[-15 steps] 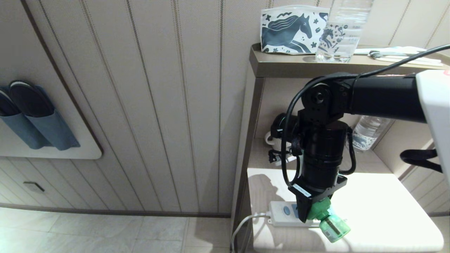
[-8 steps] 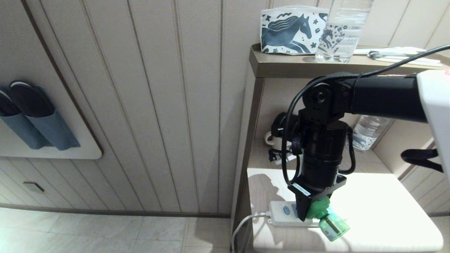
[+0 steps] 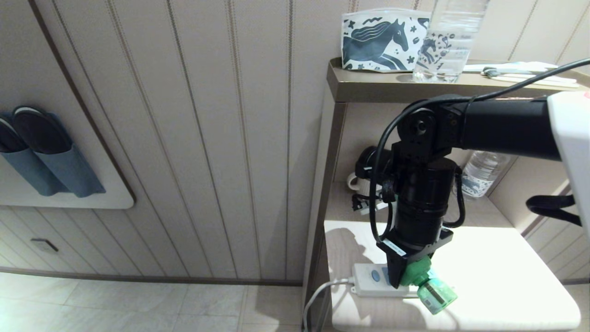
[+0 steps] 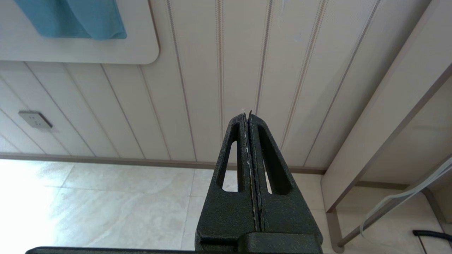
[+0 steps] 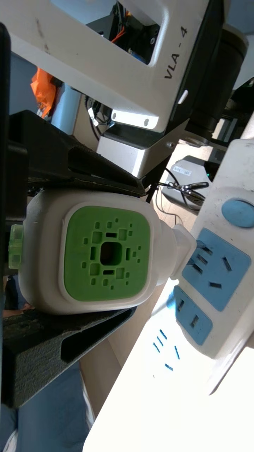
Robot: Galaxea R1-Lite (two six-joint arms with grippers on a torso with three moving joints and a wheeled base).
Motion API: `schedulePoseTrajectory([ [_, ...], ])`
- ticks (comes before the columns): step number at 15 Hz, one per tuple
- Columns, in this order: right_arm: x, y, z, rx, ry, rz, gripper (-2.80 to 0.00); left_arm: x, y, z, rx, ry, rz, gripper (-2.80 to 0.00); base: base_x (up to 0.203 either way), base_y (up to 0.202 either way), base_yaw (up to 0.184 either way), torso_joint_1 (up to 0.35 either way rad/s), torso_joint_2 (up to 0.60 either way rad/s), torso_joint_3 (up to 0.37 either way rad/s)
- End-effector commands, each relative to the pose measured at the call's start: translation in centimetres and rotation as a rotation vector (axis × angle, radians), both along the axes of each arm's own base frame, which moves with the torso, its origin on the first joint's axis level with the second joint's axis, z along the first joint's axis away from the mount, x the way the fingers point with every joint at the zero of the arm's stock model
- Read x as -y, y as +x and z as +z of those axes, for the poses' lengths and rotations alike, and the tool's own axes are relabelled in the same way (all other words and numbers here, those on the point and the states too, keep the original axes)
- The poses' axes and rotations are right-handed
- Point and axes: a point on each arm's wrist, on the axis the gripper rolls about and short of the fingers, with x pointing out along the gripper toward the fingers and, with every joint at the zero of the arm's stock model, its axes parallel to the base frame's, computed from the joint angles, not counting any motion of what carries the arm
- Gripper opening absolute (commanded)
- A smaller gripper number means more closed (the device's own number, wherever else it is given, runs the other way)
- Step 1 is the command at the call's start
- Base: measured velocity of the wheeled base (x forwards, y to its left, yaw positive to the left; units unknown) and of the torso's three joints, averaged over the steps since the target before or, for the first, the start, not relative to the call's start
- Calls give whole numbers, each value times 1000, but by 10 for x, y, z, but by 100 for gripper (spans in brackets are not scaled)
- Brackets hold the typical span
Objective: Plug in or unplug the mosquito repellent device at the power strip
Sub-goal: Insert the plug into the socket
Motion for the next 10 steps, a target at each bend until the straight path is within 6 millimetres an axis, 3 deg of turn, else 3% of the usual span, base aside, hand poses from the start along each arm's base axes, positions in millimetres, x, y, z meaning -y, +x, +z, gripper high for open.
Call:
schedulePoseTrajectory([
  [1,4,0,2,-1,-4,-10,-280,0,0,0,-1,0,0,-280,0,0,0,0,0,0],
  [10,0,-2,0,-19,-5,-2,-280,0,0,0,-1,0,0,-280,0,0,0,0,0,0],
])
